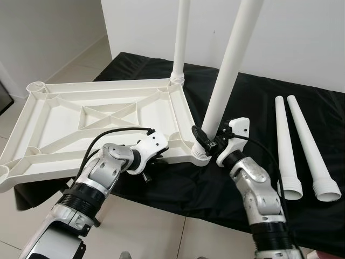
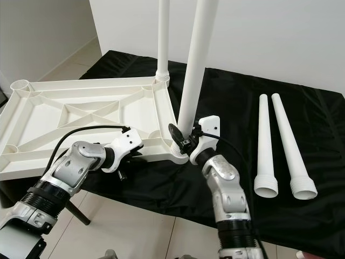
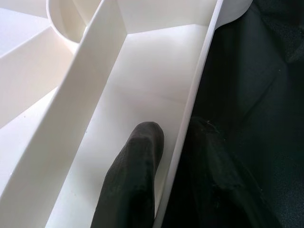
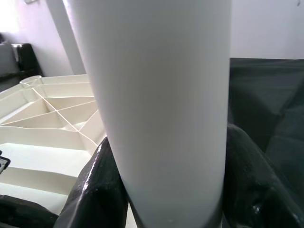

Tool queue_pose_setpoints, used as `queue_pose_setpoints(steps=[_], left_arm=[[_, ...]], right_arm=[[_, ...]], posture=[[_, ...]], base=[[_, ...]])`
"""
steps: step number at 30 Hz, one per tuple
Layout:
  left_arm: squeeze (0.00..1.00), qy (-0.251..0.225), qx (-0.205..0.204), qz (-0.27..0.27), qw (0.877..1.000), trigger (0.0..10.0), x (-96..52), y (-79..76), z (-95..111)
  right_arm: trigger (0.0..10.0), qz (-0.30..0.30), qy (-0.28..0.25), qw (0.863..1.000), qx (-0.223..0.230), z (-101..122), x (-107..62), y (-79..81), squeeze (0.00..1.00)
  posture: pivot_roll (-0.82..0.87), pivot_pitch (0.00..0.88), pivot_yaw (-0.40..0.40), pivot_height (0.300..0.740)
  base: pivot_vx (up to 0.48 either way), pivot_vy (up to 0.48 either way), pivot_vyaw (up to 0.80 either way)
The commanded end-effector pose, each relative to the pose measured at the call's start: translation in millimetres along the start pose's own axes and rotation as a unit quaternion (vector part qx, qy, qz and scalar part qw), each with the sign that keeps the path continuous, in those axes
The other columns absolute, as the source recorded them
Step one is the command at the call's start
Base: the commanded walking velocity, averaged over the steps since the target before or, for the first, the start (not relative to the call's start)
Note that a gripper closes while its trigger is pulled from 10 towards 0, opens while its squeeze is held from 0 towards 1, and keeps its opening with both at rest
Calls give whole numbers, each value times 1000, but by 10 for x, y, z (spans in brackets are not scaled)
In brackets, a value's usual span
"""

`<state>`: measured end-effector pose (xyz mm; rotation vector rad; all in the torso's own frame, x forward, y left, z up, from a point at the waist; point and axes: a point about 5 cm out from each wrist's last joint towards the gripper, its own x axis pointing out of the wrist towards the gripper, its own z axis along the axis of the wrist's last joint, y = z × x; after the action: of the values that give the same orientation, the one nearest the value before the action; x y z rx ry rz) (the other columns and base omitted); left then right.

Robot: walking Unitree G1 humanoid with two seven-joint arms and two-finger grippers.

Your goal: Building children table

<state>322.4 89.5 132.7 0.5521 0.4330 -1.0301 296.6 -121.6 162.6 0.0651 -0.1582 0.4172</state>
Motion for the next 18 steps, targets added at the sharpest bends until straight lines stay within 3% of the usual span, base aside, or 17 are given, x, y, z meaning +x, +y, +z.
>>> queue_pose_setpoints(steps=[1,6,14,15,18], left_arm=[[0,11,-6,10,1000,10000,34,-30,-51],[0,12,-7,11,1000,10000,26,-24,-58],[0,12,-7,10,1000,10000,27,-16,-52],[0,12,-6,10,1000,10000,29,-12,-48],[0,11,-4,11,1000,10000,29,-9,-38]], right_arm=[[0,25,-21,999,26,66,60,202,0],[0,-32,-13,999,25,45,55,265,0],[0,-38,-7,999,21,42,49,279,0],[10000,-39,-5,999,16,41,53,265,1000],[10000,-40,-3,999,14,45,57,248,1000]], posture=[[-49,12,-21,740],[-48,16,-20,740],[-54,14,-16,740],[-54,14,-16,740],[-54,13,-17,740]], base=[[0,0,0],[0,0,0],[0,0,0],[0,0,0],[0,0,0]])
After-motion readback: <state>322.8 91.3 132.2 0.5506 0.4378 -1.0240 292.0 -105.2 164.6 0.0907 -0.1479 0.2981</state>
